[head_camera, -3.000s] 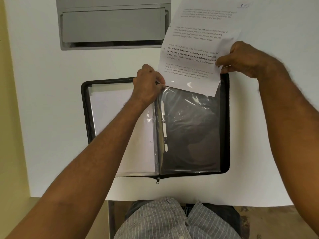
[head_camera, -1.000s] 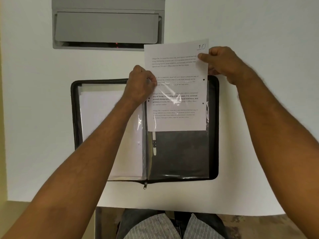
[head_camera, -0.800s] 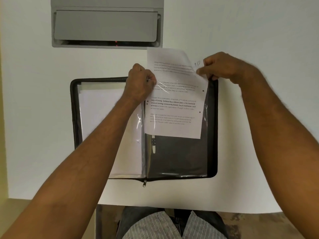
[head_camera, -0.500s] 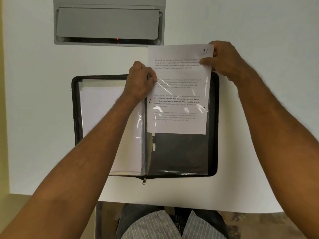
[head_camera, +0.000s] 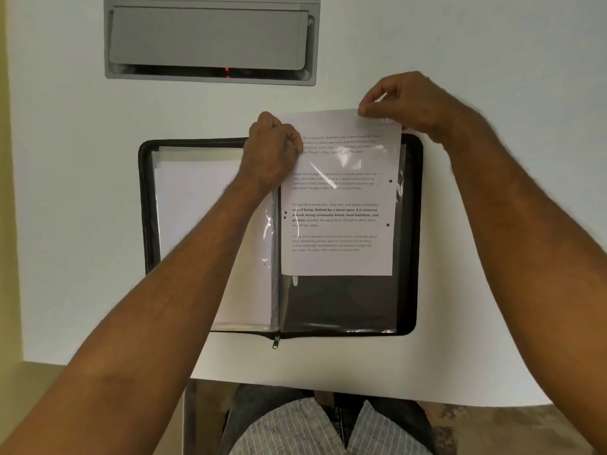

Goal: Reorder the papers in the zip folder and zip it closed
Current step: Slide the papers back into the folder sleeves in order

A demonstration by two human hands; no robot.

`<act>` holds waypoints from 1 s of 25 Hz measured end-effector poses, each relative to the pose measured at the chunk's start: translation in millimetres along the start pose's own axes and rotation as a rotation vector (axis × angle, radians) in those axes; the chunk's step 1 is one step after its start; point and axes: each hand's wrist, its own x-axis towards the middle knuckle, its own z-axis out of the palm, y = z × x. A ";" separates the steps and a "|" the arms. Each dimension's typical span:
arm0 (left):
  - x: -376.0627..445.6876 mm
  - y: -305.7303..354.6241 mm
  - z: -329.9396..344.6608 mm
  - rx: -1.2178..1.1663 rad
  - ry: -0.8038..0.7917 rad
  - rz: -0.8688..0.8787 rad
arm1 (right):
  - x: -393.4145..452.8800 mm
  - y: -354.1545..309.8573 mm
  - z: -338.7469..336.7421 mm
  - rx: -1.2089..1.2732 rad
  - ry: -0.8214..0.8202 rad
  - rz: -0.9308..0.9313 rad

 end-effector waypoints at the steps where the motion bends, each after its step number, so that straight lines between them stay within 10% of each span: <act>1: -0.2 0.0 0.1 0.001 0.005 0.002 | 3.6 -1.6 3.3 -0.033 0.016 -0.032; 7: -2.5 -0.5 0.7 0.012 0.024 0.001 | 7.1 -3.7 -0.6 -0.335 -0.246 0.076; 25: -2.4 4.9 -1.1 0.091 0.000 -0.006 | 17.5 -24.5 4.4 -0.332 -0.319 0.000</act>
